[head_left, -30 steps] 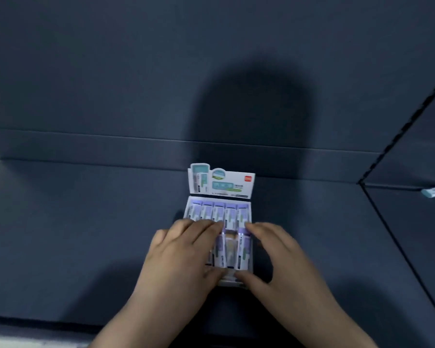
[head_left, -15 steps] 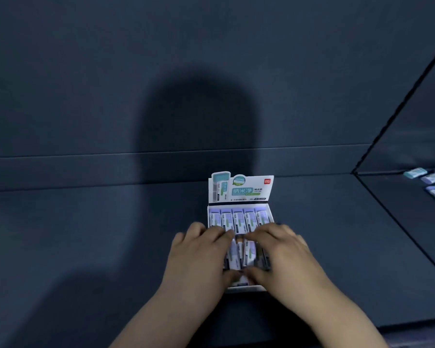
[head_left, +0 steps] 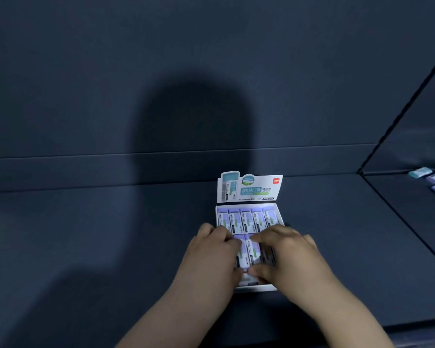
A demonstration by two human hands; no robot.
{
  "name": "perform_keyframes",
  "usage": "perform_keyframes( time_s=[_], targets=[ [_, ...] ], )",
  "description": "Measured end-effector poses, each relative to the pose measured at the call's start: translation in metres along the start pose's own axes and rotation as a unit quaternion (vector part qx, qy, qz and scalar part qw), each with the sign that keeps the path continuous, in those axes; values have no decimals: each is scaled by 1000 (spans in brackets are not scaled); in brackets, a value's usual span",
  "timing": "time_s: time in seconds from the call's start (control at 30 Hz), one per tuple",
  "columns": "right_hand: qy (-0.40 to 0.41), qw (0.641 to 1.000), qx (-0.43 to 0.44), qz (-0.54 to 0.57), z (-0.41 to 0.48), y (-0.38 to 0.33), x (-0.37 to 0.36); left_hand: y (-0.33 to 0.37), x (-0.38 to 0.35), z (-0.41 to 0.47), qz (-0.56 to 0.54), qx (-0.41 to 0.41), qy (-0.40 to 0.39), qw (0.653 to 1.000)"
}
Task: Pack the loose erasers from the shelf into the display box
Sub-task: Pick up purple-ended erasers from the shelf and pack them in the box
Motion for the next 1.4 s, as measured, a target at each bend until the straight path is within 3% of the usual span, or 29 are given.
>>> perform_keyframes(
  time_s=[0.3, 0.53, 0.8, 1.4],
  targets=[
    [8, 995, -15, 100, -5, 10, -5, 8, 0, 2, -23, 26, -11, 999],
    [9, 988, -7, 151, -13, 12, -1, 7, -3, -5, 50, 49, -17, 997],
    [66, 991, 48, 110, -31, 28, 36, 47, 10, 6, 78, 1, 98, 992],
    [13, 990, 127, 53, -97, 204, 102, 229, -32, 84, 24, 35, 91, 995]
  ],
)
Point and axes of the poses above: each hand's wrist, its own z-axis towards the middle knuckle, its own x-axis out of the back of the hand, y = z × x, the point moved 4 cm from there along z, towards the middle knuckle, and after that the axes turned 13 degrees about -y, right-handed, at the moved point
